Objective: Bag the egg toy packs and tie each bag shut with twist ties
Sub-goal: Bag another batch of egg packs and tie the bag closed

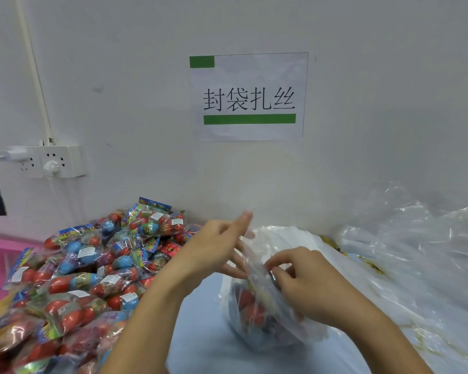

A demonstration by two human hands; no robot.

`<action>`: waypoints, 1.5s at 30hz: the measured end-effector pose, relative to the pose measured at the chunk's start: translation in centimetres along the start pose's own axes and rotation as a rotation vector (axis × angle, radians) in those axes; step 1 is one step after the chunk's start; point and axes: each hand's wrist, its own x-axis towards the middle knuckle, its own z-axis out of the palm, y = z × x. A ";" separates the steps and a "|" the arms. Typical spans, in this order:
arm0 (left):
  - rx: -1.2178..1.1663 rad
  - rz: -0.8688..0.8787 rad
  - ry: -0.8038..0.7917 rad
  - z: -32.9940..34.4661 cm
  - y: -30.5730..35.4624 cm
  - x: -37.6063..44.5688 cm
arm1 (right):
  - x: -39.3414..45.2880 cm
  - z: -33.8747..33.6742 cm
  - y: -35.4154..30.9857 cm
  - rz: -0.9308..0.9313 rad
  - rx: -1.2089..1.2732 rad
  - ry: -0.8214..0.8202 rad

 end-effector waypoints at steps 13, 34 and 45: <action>0.533 -0.081 -0.251 1.2 -7.5 -0.4 | 0.7 1.4 0.4 0.086 0.047 0.155; 0.323 0.124 -0.316 1.3 -8.7 0.2 | 0.5 1.6 0.1 0.068 -0.194 0.027; 0.324 0.074 -0.299 0.9 -9.4 0.2 | -0.8 -1.0 0.1 0.096 -0.462 0.140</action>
